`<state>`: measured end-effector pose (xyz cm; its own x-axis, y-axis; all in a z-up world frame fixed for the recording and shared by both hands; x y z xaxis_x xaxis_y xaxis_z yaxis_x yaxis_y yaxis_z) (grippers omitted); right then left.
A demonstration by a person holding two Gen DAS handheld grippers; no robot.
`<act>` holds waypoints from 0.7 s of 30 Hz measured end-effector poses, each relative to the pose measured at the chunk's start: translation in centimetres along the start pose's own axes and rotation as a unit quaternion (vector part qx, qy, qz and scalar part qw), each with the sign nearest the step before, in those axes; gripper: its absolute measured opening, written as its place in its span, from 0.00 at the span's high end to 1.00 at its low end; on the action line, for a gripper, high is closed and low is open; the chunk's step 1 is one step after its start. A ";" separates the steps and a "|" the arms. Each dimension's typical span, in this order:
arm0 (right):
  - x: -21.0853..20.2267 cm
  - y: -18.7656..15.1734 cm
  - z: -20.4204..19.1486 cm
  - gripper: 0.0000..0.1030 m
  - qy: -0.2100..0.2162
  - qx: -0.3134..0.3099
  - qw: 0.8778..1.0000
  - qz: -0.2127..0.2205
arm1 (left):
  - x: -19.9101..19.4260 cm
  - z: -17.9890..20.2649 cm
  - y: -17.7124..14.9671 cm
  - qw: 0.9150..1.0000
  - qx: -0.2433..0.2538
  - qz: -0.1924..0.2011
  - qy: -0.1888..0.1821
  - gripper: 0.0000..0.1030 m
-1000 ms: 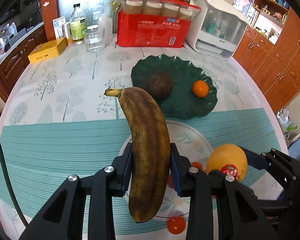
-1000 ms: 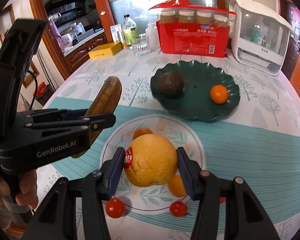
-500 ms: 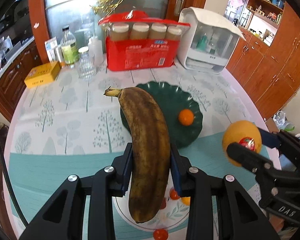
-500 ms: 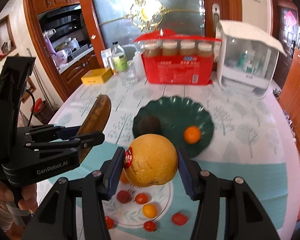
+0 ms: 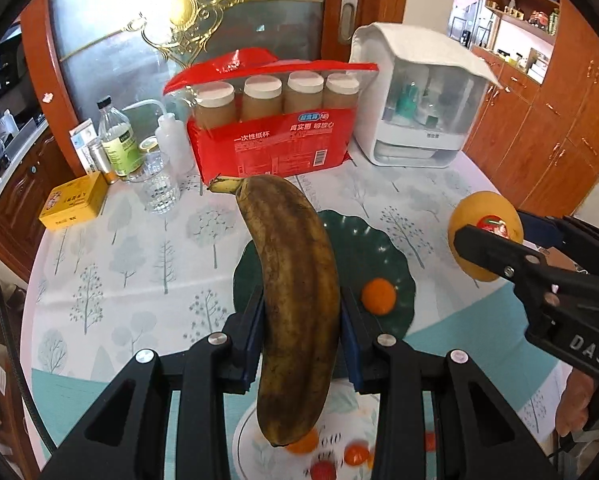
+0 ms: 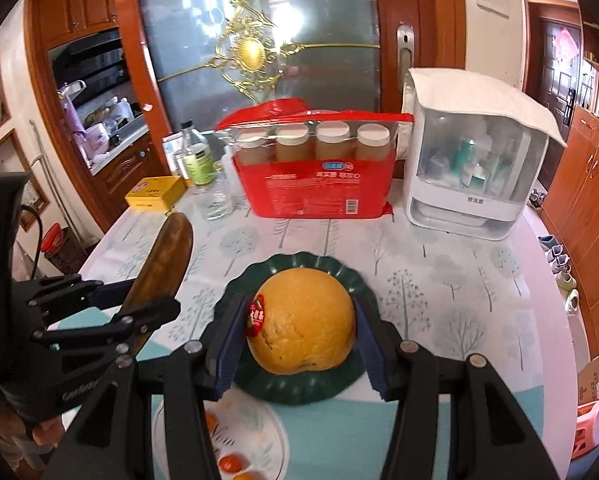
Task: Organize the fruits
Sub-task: 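Lift both fruits and carry them over the green plate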
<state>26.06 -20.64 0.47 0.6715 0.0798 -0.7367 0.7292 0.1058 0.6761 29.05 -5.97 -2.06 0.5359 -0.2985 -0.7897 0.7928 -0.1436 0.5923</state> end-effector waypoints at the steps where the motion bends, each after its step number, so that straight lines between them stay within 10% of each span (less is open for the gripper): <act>1: 1.0 0.3 0.2 0.49 -0.002 0.002 1.000 -0.007 | 0.8 -0.2 0.4 1.000 -0.002 -0.001 0.000 0.68; 21: 14.1 0.3 2.8 0.49 0.019 0.057 0.993 -0.097 | 13.3 -2.9 2.6 0.997 -0.043 -0.061 0.011 0.68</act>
<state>36.16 -22.25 -9.66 0.5132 0.1070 -0.8516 0.8559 0.0101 0.5170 39.05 -7.59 -11.48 0.4388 -0.2625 -0.8594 0.8745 -0.0953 0.4756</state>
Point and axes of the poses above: each gripper's, at about its wrist camera, not at the fingertips, and x roughly the way its jaws point, z to its right, y to its top, the point moved 2 cm from there along x, roughly the way its jaws point, and after that the axes turned 7 degrees about -y, right-handed, at the moved point
